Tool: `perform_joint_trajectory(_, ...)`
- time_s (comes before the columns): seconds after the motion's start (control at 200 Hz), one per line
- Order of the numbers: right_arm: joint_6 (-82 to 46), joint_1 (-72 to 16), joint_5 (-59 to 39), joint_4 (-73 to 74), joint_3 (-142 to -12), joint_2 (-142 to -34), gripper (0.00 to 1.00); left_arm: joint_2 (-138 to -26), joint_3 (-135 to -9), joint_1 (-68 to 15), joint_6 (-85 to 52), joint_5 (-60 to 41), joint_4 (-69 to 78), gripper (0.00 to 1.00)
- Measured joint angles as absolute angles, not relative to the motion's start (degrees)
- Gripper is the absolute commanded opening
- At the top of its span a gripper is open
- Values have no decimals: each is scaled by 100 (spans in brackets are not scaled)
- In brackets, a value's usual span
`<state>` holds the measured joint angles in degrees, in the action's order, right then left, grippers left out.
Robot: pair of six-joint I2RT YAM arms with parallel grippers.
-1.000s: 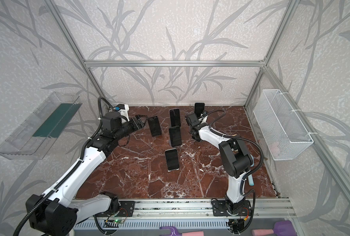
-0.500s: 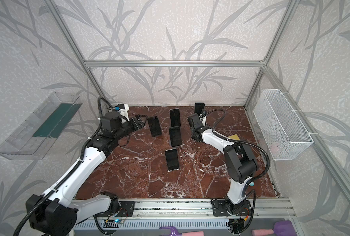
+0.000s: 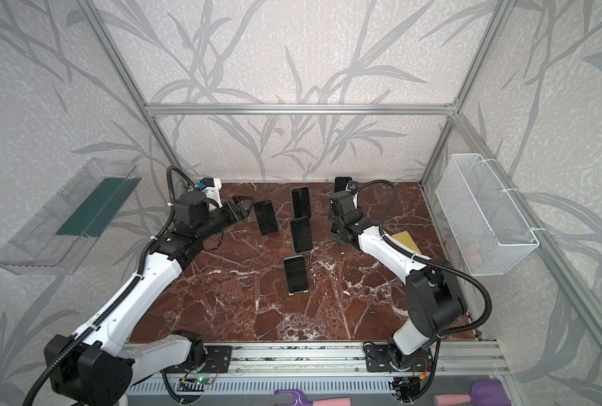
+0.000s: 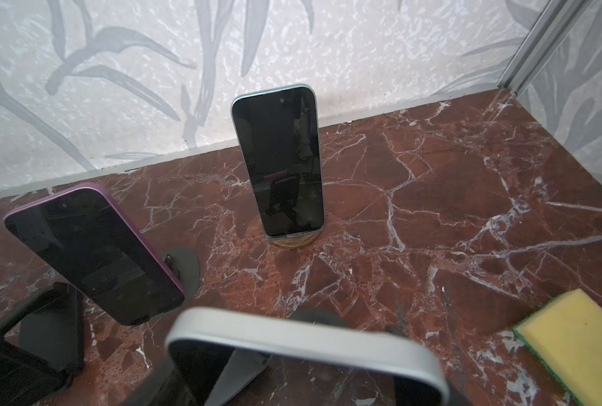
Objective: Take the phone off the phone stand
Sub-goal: 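Lift the phone off its grey stand with the right gripper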
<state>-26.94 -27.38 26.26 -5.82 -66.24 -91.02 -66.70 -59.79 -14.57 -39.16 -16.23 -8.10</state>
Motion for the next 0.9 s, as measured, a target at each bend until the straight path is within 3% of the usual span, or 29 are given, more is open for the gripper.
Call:
perform_joint_trajectory(0.525,-2502,-2742,1966,-1203,-5061,-7463,66,-6711,-5977,-1457,-3929,-1656,-770,78)
perform_joint_trajectory(0.901,-2399,-3079,1304,-2143,-4565,-6884,65,-6785,-5902,-1463,-4069,-1811,-600,78)
